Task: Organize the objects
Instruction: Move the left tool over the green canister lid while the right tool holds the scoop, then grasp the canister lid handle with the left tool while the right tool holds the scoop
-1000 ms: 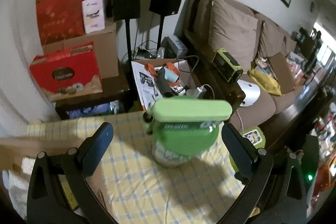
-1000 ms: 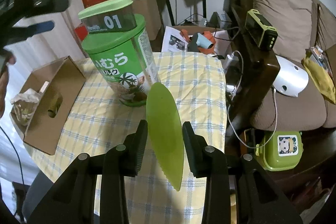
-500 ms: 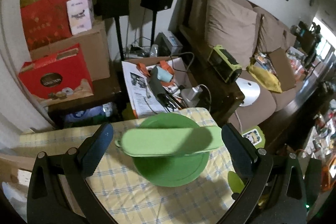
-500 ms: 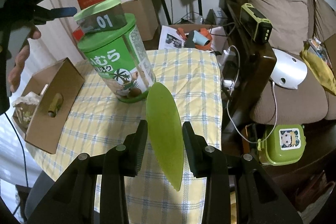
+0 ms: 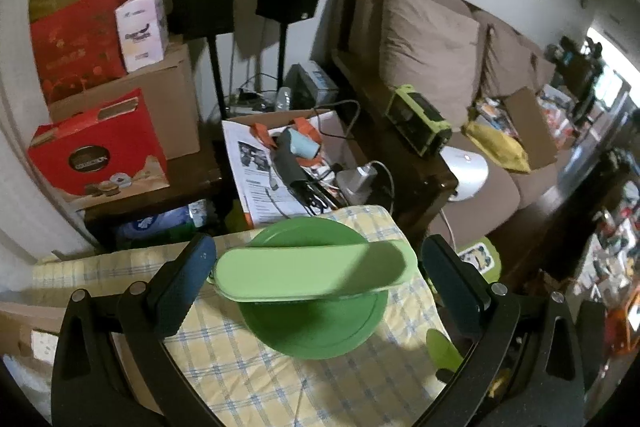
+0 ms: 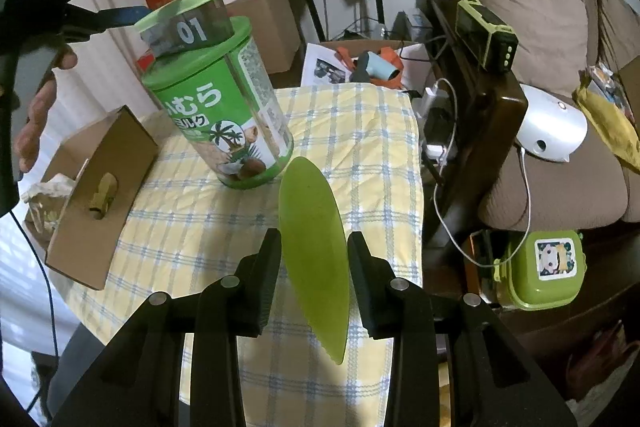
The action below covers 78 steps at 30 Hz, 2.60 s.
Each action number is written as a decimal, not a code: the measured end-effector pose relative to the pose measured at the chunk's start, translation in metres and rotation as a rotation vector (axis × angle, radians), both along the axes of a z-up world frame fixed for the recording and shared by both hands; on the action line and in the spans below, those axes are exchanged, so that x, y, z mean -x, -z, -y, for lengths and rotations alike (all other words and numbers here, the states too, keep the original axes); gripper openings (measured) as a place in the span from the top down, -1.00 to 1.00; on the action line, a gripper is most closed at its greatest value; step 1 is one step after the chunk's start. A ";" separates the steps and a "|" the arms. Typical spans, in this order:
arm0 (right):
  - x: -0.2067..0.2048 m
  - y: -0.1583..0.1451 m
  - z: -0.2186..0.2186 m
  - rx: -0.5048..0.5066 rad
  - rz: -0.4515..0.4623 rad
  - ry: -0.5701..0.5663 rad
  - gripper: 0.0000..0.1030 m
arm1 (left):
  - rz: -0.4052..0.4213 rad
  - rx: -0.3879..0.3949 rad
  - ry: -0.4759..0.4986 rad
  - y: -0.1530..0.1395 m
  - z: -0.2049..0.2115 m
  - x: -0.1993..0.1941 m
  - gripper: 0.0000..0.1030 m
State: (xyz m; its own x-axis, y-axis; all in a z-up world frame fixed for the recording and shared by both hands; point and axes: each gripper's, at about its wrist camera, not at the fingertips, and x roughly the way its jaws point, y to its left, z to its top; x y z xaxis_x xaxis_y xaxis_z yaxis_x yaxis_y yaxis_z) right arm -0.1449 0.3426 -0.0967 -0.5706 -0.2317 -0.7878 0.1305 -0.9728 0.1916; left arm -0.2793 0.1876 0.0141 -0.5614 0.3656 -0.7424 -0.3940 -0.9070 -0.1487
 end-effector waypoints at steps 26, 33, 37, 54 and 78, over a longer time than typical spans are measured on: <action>-0.003 -0.004 0.000 0.013 0.001 -0.016 0.33 | 0.117 -0.129 0.214 0.023 0.030 0.024 -1.00; -0.005 -0.003 0.001 0.022 0.002 -0.016 0.33 | 0.128 -0.146 0.228 0.025 0.028 0.006 -1.00; -0.006 -0.004 0.001 0.025 0.002 -0.014 0.33 | 0.132 -0.116 0.237 0.023 0.025 -0.004 -1.00; -0.007 -0.003 0.004 0.031 0.005 -0.018 0.33 | 0.012 -0.010 0.306 0.025 0.007 0.003 -0.53; -0.009 -0.021 0.019 0.025 -0.042 -0.029 0.33 | -0.096 -0.097 0.194 0.004 0.047 -0.037 0.52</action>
State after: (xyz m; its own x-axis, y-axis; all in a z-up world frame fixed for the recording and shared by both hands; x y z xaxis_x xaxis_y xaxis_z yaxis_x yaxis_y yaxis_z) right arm -0.1364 0.3232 -0.0754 -0.5957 -0.2684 -0.7571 0.1673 -0.9633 0.2098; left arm -0.2427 0.1404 0.0097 -0.5403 0.5406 -0.6448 -0.5759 -0.7963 -0.1850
